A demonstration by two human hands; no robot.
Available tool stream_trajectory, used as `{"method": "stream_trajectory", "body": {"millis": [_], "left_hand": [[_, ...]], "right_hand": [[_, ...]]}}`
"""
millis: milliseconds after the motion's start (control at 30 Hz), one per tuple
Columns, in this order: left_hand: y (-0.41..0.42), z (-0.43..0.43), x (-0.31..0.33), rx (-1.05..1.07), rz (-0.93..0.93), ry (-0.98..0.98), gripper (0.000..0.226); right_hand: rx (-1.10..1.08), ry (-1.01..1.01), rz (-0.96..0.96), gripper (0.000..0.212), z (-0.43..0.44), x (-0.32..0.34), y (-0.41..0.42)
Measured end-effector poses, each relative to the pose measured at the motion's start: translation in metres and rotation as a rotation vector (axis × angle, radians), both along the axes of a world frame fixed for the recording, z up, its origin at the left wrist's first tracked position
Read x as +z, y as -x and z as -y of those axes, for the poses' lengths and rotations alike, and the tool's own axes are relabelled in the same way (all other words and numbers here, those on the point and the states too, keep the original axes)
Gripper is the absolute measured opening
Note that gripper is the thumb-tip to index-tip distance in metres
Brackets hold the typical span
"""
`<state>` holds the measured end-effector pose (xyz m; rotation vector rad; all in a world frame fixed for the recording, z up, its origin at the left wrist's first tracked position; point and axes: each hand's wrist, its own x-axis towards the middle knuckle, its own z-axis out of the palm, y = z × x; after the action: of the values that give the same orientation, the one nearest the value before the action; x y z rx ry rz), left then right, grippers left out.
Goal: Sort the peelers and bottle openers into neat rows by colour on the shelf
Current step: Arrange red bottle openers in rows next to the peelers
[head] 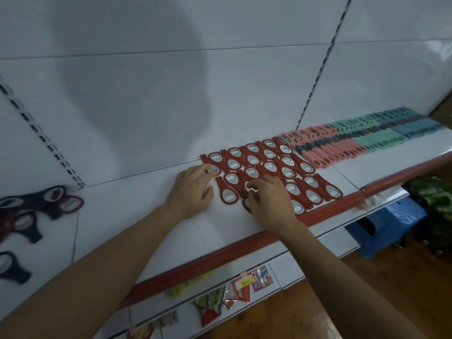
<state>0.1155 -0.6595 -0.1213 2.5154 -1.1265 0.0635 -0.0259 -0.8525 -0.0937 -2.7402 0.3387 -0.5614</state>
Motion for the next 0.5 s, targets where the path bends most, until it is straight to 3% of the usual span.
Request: {"method": "stream_trajectory", "body": {"millis": [200, 500], "left_hand": [[0.014, -0.071, 0.006, 0.094, -0.002, -0.080, 0.071], [0.005, -0.322, 0.046, 0.429, 0.144, -0.109, 0.062]], "right_hand": [[0.144, 0.114, -0.006, 0.021, -0.044, 0.020, -0.031], [0.571, 0.169, -0.085, 0.037, -0.245, 0.037, -0.118]]}}
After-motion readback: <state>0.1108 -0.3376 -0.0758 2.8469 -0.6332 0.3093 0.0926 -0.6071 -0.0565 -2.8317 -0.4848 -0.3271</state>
